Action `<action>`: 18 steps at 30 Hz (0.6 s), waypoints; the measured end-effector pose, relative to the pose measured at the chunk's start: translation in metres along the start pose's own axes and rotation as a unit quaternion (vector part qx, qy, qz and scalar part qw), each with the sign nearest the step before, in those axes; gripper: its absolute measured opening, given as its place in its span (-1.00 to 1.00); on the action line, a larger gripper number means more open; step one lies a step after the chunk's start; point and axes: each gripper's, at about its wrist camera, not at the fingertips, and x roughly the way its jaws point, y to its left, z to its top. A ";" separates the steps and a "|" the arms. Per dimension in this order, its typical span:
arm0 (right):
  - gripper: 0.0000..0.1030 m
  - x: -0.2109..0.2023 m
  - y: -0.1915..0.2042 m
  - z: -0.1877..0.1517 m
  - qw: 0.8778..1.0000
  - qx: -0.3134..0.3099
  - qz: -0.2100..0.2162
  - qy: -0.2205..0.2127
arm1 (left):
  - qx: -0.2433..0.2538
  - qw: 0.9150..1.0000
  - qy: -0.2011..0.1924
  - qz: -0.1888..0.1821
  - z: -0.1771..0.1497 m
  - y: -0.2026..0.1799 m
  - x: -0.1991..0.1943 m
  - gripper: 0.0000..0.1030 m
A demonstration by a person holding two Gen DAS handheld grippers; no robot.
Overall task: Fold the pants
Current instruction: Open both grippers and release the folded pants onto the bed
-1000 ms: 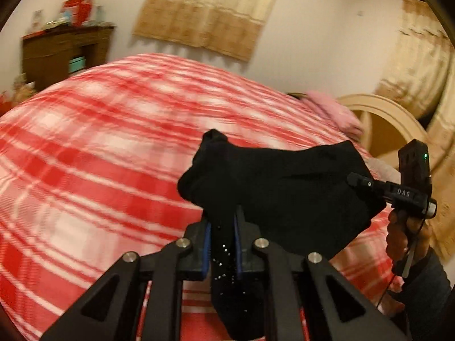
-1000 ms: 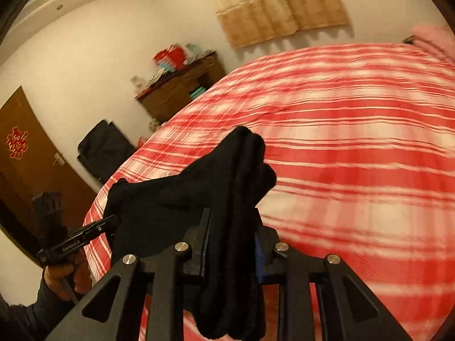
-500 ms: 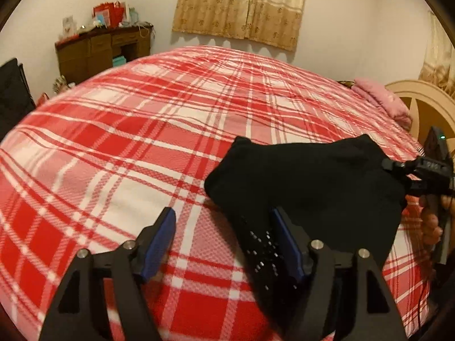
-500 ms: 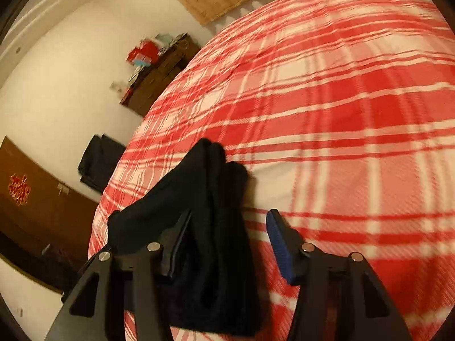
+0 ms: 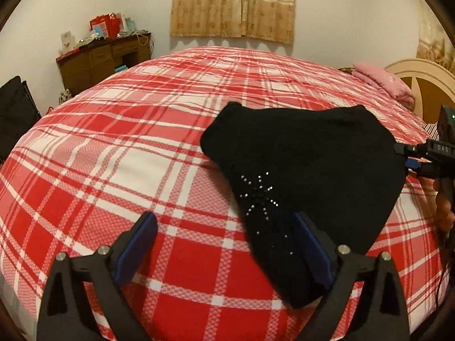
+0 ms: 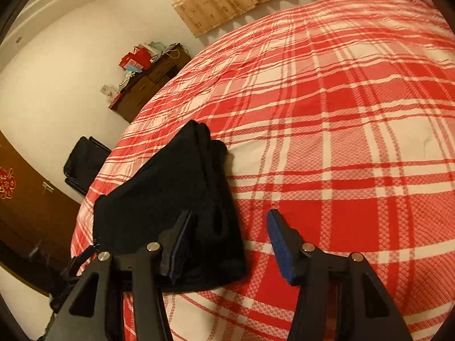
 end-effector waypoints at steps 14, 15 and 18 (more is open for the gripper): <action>0.08 -0.067 0.010 -0.015 0.996 -0.012 -0.069 -0.048 | 0.002 1.000 0.011 0.014 -0.002 -0.005 -0.036 0.90; 0.08 -0.073 0.013 -0.017 0.996 -0.017 -0.076 -0.050 | 0.002 1.000 0.010 0.012 -0.001 -0.006 -0.039 0.90; 0.08 -0.096 0.032 -0.026 0.992 -0.039 -0.099 -0.066 | 0.009 1.000 -0.005 0.001 0.000 -0.011 -0.054 0.90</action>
